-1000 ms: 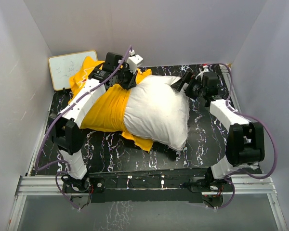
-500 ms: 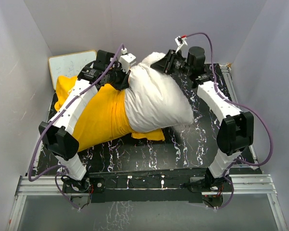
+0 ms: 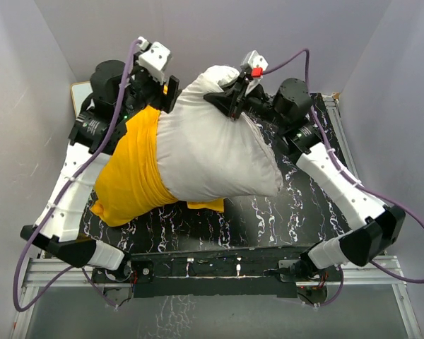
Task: Remove the pillowcase from the pillow
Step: Remove the pillow from the pillowcase.
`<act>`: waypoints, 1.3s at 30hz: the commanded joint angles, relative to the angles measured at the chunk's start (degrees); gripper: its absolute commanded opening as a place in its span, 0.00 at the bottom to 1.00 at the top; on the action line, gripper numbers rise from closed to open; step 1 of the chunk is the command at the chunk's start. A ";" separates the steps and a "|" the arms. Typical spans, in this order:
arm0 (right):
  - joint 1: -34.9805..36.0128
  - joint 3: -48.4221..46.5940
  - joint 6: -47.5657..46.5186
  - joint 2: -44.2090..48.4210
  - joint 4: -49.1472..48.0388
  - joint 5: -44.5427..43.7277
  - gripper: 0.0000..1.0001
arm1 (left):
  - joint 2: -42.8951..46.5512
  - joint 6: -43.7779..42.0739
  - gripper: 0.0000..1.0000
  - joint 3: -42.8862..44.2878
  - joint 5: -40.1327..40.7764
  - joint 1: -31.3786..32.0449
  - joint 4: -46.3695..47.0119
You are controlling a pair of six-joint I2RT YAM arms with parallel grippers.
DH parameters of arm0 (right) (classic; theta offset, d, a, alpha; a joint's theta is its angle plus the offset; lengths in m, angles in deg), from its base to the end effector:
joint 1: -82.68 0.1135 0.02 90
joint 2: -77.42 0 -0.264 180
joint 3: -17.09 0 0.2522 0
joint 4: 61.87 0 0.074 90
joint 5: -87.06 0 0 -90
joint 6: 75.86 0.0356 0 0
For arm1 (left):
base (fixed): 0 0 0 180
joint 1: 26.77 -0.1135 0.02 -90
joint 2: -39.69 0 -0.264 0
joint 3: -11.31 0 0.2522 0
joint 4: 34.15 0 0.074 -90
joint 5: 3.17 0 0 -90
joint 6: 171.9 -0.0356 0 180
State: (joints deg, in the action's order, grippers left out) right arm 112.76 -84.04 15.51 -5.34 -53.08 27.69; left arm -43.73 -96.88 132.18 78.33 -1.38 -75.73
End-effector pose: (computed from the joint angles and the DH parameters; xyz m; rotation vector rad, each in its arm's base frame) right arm 0.2758 0.1807 0.4723 -0.7906 1.2504 0.8222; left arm 0.2678 -0.1329 0.5213 0.6742 1.5043 -0.2605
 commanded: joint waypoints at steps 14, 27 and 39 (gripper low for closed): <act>0.37 2.92 -9.14 18.30 -8.06 15.87 0.08 | -3.69 9.95 0.77 3.54 -15.95 -5.92 -30.05; 0.37 4.23 -17.47 21.11 -1.86 3.86 0.08 | -3.35 -1.20 0.34 -11.06 -10.77 -7.73 -36.48; -0.24 18.64 -15.05 24.53 -14.40 -22.70 0.08 | -7.80 -7.76 0.00 2.31 -0.53 -15.26 -24.09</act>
State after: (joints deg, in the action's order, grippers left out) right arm 113.48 -68.00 -0.54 13.69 -45.67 17.57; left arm -48.80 -101.84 120.29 70.36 -12.85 -100.78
